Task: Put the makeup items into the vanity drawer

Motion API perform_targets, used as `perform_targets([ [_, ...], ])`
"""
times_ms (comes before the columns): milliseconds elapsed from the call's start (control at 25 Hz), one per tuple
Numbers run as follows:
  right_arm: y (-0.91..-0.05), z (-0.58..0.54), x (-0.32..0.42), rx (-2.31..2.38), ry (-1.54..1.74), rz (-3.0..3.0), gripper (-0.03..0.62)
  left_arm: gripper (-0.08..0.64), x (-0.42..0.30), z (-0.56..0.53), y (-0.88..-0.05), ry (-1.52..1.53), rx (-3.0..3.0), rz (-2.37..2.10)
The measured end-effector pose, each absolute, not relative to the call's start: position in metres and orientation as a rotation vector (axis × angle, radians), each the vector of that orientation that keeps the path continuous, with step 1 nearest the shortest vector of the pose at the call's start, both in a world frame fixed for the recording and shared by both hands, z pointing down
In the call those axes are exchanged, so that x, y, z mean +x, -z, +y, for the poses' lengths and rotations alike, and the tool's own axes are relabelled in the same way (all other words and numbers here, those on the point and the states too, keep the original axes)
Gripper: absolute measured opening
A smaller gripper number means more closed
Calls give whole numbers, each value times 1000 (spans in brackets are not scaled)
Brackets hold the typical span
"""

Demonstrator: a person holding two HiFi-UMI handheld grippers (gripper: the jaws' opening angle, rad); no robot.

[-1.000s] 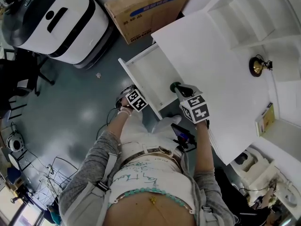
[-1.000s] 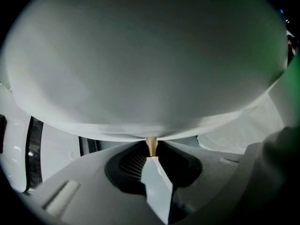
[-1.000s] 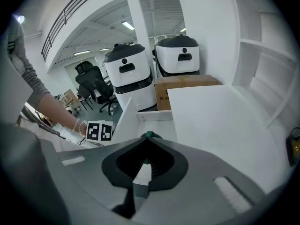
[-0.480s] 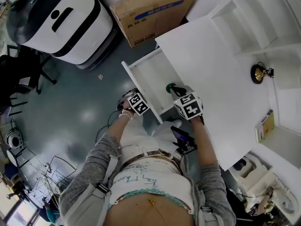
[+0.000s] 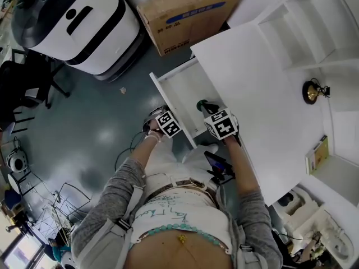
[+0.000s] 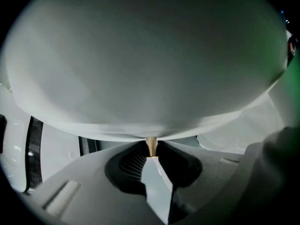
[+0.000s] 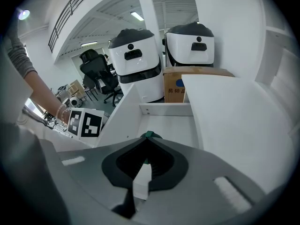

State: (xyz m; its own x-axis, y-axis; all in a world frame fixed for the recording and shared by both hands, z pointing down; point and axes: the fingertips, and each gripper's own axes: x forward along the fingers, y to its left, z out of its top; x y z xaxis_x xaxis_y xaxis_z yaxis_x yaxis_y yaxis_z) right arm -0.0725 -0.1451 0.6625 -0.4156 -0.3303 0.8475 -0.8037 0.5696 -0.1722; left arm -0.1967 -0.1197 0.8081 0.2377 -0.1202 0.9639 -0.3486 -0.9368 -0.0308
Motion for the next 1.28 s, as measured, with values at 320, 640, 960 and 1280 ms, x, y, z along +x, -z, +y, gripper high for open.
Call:
perform_targets([
  [320, -680, -148, -75, 894, -752, -1971, 29, 80, -197, -121, -809, -1774, 2313, -445],
  [640, -699, -149, -77, 874, -760, -1944, 29, 80, -196, -121, -809, -1773, 2316, -444],
  [960, -719, -147, -80, 842, -775, -1915, 29, 80, -195, -120, -809, -1772, 2316, -444],
  [1280, -736, -149, -84, 817, -770, -1906, 29, 80, -195, -120, -810, -1775, 2313, -446],
])
